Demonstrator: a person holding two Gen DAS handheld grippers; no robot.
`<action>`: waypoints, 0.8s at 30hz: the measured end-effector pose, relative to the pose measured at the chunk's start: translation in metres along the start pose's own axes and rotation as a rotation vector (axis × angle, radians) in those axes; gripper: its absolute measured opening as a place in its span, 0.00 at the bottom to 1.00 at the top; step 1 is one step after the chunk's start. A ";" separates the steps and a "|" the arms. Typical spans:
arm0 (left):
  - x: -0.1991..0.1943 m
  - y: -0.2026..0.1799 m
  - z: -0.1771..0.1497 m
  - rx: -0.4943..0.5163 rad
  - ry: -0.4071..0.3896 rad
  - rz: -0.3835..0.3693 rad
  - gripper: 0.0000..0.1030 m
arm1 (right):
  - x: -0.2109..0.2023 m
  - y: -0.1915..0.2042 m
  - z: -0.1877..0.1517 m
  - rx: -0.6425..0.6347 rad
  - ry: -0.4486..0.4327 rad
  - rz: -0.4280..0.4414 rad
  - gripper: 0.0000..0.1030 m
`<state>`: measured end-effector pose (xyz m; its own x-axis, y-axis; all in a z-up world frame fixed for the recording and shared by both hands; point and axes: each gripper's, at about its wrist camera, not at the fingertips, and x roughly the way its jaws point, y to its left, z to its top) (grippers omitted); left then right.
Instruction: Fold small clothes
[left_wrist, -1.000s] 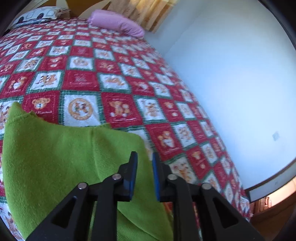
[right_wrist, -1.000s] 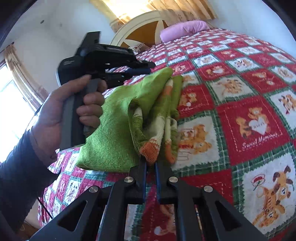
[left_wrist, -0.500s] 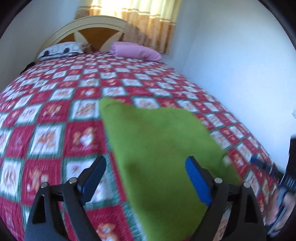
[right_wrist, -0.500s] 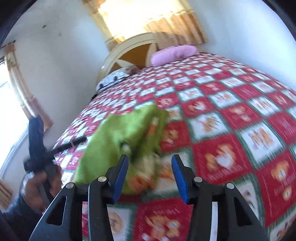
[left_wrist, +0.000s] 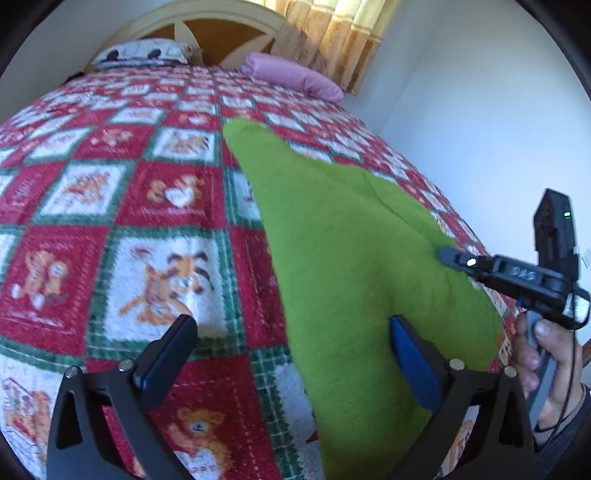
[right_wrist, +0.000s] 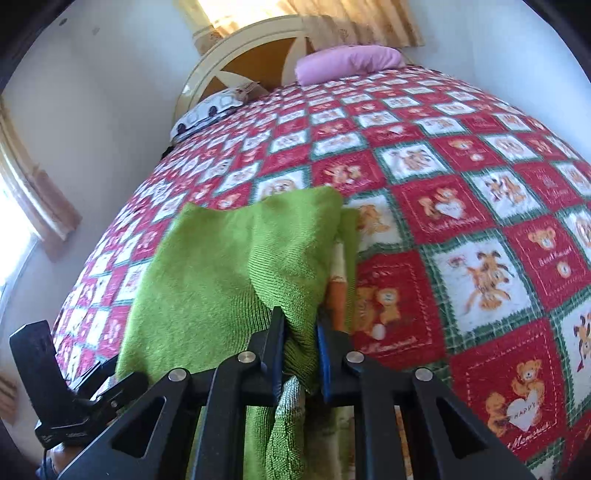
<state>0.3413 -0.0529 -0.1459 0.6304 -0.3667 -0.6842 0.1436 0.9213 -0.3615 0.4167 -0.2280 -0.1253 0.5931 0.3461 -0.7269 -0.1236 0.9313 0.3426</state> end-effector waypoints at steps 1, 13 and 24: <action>0.001 -0.001 -0.001 0.005 0.005 0.003 1.00 | 0.006 -0.003 -0.001 0.001 0.015 -0.016 0.15; -0.013 0.010 0.002 -0.039 -0.076 0.050 1.00 | -0.040 0.068 0.010 -0.254 -0.169 -0.139 0.38; -0.016 0.030 -0.007 -0.148 -0.088 -0.018 1.00 | 0.074 0.128 0.010 -0.411 0.158 0.077 0.35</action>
<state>0.3301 -0.0208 -0.1506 0.6938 -0.3641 -0.6213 0.0455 0.8832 -0.4668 0.4528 -0.0846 -0.1288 0.4450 0.3991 -0.8017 -0.4870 0.8591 0.1574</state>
